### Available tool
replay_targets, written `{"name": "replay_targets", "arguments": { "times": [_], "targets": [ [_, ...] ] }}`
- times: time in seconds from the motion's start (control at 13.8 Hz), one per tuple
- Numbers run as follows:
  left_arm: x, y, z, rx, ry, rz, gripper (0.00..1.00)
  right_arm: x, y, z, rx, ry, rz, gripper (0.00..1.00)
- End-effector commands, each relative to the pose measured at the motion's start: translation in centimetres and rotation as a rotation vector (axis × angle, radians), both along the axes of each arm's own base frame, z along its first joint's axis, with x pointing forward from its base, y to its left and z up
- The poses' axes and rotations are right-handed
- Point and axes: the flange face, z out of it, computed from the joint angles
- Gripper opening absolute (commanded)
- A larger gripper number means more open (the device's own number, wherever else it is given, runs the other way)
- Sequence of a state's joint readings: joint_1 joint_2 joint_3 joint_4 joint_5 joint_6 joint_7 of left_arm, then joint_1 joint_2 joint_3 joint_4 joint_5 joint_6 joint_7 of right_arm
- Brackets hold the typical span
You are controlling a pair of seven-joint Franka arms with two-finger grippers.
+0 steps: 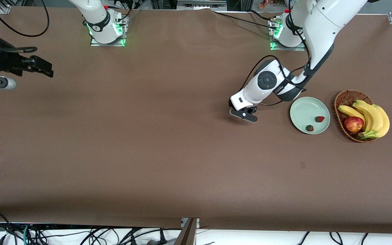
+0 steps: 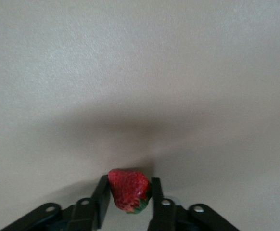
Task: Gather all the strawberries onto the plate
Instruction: 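Lower the third strawberry onto the plate and open the left gripper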
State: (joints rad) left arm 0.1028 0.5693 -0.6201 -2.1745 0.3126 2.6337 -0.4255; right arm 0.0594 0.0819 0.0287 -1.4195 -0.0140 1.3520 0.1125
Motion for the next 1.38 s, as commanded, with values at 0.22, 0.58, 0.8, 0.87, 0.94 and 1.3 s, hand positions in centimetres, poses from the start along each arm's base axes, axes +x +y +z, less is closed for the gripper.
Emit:
{"name": "replay_targets", "arguments": {
  "times": [0.22,0.58,0.8,0.87,0.94,1.3],
  "targets": [
    [5.4,3.7,7.6,0.179,0.006,-0.015,0.02,-0.3,-3.4,0.7,0.003,-0.011,-0.046,1.00],
    [9.7,15.2,11.3,0.285,0.204,-0.190,0.09,0.0,-3.3,0.5,0.005,-0.005,-0.046,1.00],
    [10.1,23.1,9.6,0.254,0.220,-0.304,0.10,0.0,-2.8,0.5,0.005,-0.008,-0.038,1.00],
    [9.4,23.7,8.4,0.242,0.204,-0.302,0.13,0.1,-2.7,0.5,0.003,-0.009,-0.038,1.00],
    [8.3,24.0,6.8,0.224,0.179,-0.300,0.16,0.0,-2.7,0.5,0.003,-0.008,-0.038,1.00],
    [7.9,26.9,5.5,0.191,0.141,-0.267,1.00,0.0,-2.5,0.5,0.004,-0.008,-0.038,1.00]
  ]
}}
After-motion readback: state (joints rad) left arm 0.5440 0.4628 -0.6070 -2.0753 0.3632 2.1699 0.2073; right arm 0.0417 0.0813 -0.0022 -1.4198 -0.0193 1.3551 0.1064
